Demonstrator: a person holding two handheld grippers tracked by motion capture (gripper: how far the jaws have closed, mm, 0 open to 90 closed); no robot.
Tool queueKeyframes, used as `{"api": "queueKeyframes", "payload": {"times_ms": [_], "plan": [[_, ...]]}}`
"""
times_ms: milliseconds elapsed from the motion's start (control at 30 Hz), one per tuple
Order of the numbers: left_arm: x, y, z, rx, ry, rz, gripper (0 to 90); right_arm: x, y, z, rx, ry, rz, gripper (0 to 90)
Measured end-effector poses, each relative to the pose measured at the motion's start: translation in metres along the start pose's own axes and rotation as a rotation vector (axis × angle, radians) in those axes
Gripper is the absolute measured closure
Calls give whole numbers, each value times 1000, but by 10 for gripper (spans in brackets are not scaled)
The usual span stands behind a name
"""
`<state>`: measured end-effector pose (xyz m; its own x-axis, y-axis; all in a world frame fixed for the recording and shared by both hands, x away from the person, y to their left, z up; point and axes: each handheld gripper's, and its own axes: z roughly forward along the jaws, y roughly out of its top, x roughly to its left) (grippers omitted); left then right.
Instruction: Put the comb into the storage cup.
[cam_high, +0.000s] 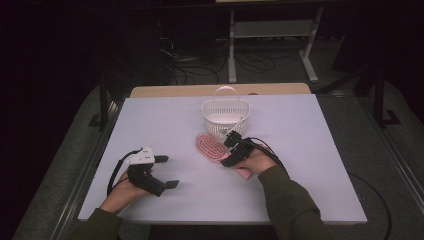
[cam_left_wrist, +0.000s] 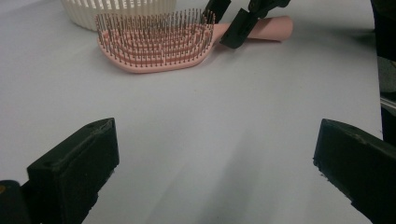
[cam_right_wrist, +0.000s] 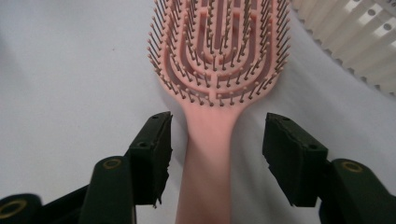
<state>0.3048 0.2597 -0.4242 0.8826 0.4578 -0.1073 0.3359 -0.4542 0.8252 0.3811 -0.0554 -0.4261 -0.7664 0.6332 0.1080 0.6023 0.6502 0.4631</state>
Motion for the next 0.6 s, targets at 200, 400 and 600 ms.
{"api": "queueKeyframes", "payload": {"times_ms": [200,400,600], "plan": [[0,0,0,0,1,0,0,0,0,1,10,4,-5,464],[0,0,0,0,2,-1,0,1,0,2,15,-2,-9,502],[0,0,0,0,1,1,0,1,0,2,16,-5,-8,535]]}}
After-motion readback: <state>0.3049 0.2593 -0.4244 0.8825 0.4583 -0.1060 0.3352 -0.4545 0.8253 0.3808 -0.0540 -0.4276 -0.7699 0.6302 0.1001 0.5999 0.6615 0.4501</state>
